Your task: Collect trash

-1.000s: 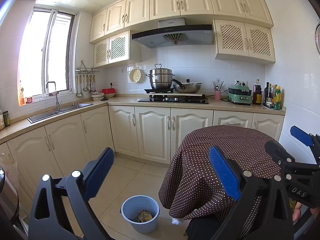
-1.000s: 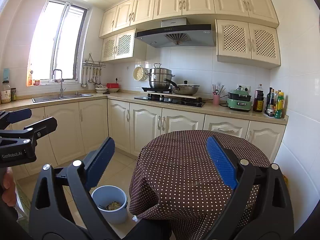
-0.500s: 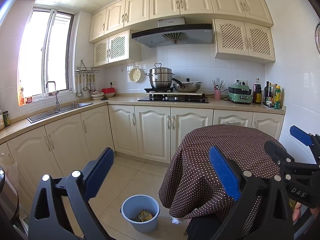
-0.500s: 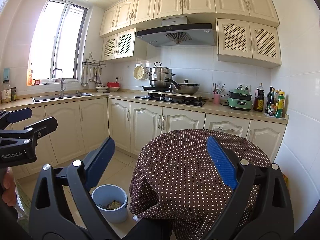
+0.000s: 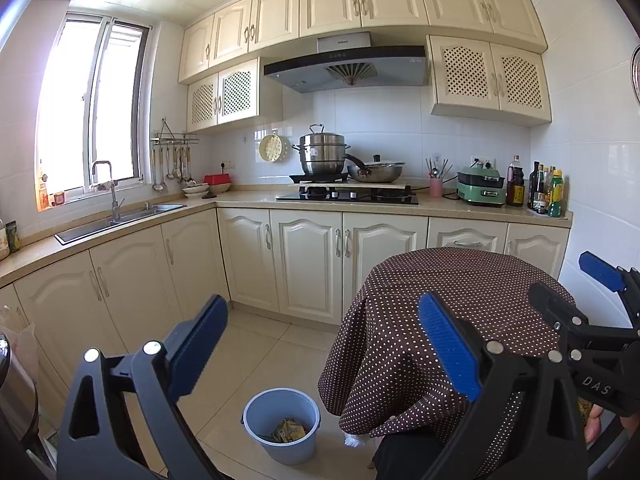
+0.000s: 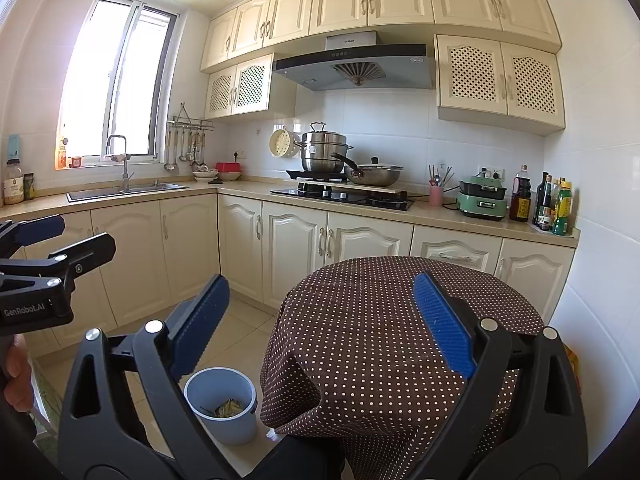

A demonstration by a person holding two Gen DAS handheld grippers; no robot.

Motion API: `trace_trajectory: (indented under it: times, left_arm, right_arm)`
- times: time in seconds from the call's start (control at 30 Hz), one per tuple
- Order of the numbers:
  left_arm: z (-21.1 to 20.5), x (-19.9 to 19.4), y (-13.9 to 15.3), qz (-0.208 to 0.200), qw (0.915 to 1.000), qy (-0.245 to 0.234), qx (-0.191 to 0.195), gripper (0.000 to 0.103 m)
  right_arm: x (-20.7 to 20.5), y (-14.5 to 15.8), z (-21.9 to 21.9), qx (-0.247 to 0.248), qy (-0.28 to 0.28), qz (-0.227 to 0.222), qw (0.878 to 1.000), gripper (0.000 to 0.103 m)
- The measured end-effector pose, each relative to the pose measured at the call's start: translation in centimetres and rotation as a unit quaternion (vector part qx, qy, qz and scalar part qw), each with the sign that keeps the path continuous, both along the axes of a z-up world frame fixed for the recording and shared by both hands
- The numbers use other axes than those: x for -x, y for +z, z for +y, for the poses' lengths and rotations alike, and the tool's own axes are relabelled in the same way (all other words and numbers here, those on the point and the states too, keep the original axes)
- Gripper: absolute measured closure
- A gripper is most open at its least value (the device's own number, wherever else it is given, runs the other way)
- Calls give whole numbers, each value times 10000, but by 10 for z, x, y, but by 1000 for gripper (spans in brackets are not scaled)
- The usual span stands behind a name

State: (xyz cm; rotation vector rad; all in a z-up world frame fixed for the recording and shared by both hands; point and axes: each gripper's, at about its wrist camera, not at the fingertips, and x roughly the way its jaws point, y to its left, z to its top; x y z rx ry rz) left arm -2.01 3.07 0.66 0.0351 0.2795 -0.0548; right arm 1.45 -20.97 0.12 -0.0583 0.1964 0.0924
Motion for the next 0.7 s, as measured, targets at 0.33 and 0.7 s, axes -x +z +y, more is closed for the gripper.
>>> trace_trajectory:
  times: [0.33, 0.7]
  left_arm:
    - [5, -10, -4, 94, 10000, -17, -17, 8]
    - [25, -56, -36, 590, 9978, 301, -83, 8]
  right_arm:
    - [-13, -4, -2, -25, 41, 128, 9999, 11]
    - [-62, -27, -26, 60, -221, 562, 9982, 11]
